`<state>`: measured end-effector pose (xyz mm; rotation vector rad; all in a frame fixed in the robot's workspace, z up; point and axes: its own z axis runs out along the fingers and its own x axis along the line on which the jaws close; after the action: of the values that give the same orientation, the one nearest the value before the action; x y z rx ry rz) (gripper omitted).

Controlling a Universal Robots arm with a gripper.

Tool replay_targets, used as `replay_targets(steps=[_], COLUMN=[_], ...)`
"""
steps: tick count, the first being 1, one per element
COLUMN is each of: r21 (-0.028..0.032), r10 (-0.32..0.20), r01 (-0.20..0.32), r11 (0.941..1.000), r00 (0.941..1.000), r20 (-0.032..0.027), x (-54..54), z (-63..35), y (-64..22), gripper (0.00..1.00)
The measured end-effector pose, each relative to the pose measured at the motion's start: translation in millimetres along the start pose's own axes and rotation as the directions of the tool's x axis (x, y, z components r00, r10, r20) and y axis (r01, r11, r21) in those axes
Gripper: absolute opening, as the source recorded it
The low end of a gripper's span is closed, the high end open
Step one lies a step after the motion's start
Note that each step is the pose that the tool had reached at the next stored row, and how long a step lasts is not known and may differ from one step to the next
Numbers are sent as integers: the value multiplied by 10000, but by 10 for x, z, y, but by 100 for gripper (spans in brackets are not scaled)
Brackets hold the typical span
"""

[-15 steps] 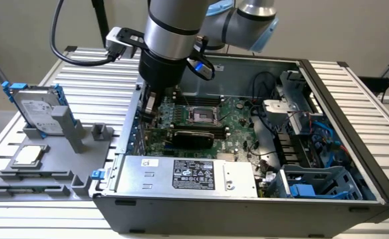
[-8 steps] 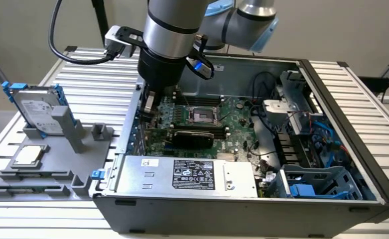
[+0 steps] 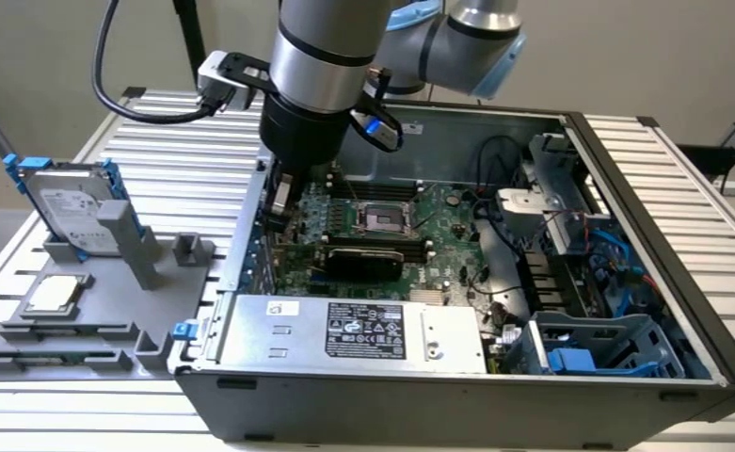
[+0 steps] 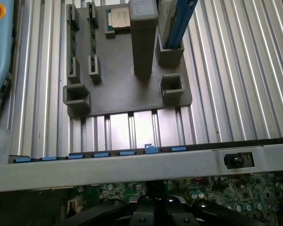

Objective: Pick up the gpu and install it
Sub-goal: 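Press down on the gpu until it lock into place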

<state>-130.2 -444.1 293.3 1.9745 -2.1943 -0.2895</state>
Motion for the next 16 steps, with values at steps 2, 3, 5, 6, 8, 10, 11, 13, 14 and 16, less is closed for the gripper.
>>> replay_targets(steps=[2, 3, 5, 6, 8, 10, 11, 13, 14, 16], r21=[4, 5, 15, 16, 8, 8, 26, 165, 266, 515], r10=[-1, -1, -4, -3, -2, 0, -1, -4, -9, -17], r01=[1, 1, 4, 3, 2, 0, 1, 4, 8, 13], r11=[10000, 10000, 10000, 10000, 10000, 10000, 10000, 9999, 9996, 9987], r00=[10000, 10000, 10000, 10000, 10000, 10000, 10000, 10000, 10000, 10000], r20=[9, 14, 36, 45, 18, 16, 18, 32, 40, 67], x=[0, -2, -5, -5, -4, -5, -6, -6, -6, -6], z=[6, 4, -20, -49, -141, -197, -212, -224, -227, -230], y=[0, 0, 5, 10, 14, 12, 9, 4, 1, -5], gripper=[11, 11, 11, 11, 11, 11, 11, 11, 11, 11])
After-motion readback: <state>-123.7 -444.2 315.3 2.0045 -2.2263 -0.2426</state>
